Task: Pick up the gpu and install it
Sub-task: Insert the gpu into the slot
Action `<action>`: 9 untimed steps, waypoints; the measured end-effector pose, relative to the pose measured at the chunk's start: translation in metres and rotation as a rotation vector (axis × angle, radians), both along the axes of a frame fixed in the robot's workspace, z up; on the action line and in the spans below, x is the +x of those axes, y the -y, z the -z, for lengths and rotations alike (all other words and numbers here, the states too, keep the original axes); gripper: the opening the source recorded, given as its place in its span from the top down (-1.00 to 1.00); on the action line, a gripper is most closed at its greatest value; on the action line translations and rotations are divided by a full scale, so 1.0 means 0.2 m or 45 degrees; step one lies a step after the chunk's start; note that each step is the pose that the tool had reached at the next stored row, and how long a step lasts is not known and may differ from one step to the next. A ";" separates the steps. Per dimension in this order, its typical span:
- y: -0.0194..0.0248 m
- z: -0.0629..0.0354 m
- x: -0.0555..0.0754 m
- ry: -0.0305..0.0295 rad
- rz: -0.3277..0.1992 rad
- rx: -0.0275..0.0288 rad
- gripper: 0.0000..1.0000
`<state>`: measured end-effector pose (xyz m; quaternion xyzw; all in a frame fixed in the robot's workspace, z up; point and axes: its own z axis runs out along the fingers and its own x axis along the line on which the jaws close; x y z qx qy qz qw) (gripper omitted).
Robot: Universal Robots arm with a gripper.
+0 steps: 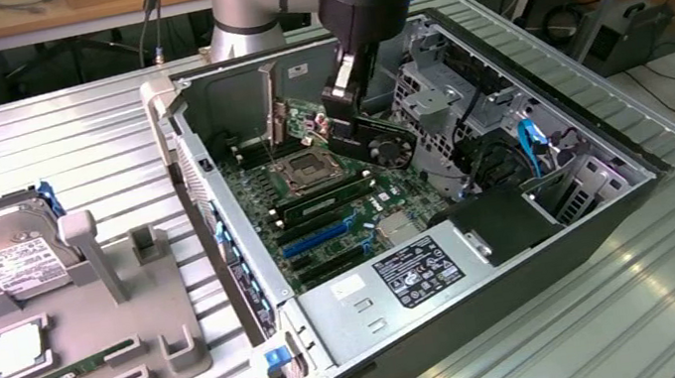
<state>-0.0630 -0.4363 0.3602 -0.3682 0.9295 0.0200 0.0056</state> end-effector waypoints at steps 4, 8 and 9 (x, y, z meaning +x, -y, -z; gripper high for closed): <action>0.000 0.000 0.00 0.0000 -0.036 -0.0002 0.48; 0.000 0.000 0.00 0.0000 -0.078 -0.0001 0.48; 0.000 0.000 0.00 0.0000 -0.087 -0.0001 0.48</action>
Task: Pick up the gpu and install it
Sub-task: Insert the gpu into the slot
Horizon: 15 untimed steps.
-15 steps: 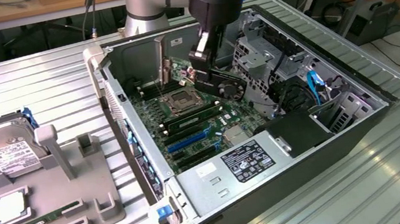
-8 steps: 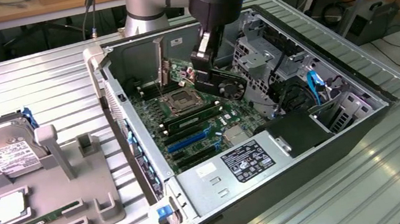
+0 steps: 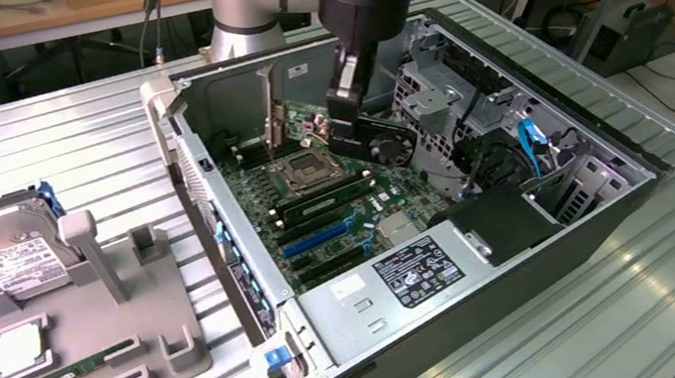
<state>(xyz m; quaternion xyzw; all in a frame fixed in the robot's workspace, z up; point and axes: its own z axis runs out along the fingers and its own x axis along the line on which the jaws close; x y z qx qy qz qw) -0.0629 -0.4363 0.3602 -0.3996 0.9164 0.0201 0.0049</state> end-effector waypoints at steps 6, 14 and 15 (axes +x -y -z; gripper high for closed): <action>0.000 0.000 0.00 0.0001 -0.059 0.0001 0.48; 0.000 0.000 0.00 0.0000 -0.142 0.0000 0.48; 0.000 0.000 0.00 0.0000 -0.152 0.0001 0.48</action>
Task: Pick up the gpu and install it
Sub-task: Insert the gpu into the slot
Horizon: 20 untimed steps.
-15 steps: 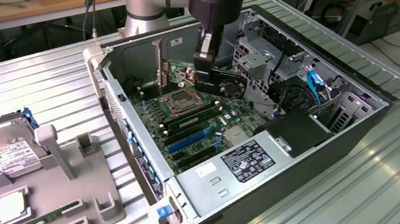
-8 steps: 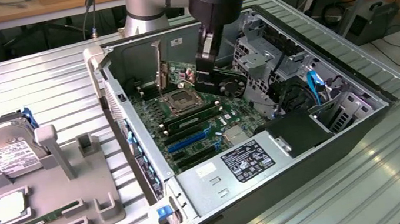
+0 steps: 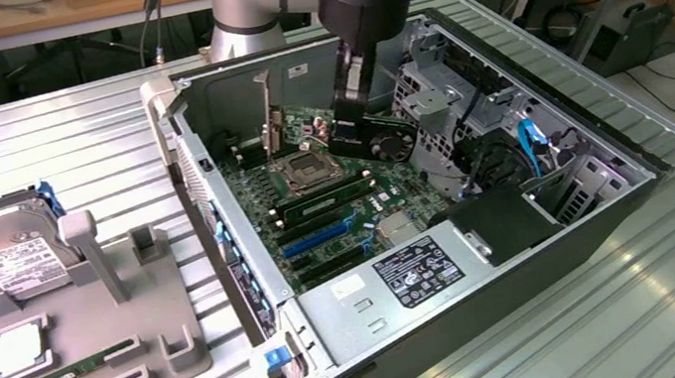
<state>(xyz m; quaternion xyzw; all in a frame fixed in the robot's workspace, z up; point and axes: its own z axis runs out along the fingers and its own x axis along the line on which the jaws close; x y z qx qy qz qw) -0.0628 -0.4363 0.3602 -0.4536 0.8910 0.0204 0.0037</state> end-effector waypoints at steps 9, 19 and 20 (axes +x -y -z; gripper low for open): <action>0.000 0.000 0.00 0.0000 -0.098 -0.0001 0.48; 0.000 0.000 0.00 0.0000 -0.202 0.0000 0.48; 0.000 0.000 0.00 0.0000 -0.212 0.0000 0.48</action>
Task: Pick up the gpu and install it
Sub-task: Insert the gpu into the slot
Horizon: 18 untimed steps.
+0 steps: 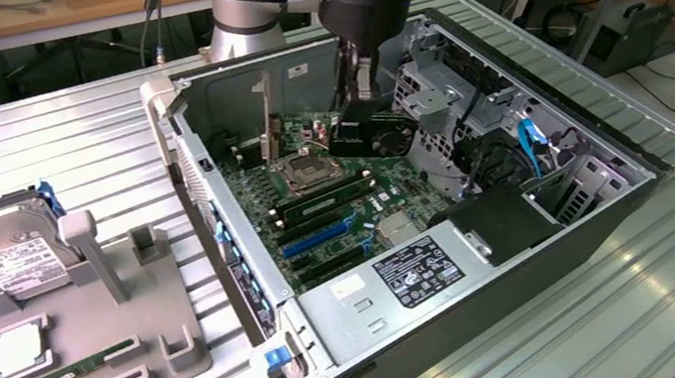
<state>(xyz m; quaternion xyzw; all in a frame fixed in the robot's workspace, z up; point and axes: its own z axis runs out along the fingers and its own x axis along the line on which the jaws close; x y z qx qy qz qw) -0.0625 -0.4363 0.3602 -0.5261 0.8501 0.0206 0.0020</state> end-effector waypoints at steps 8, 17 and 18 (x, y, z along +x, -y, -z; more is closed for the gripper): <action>0.000 0.000 0.00 -0.0001 -0.074 -0.0001 0.48; 0.000 0.000 0.00 0.0000 -0.165 0.0000 0.48; 0.000 0.000 0.00 0.0000 -0.173 0.0000 0.48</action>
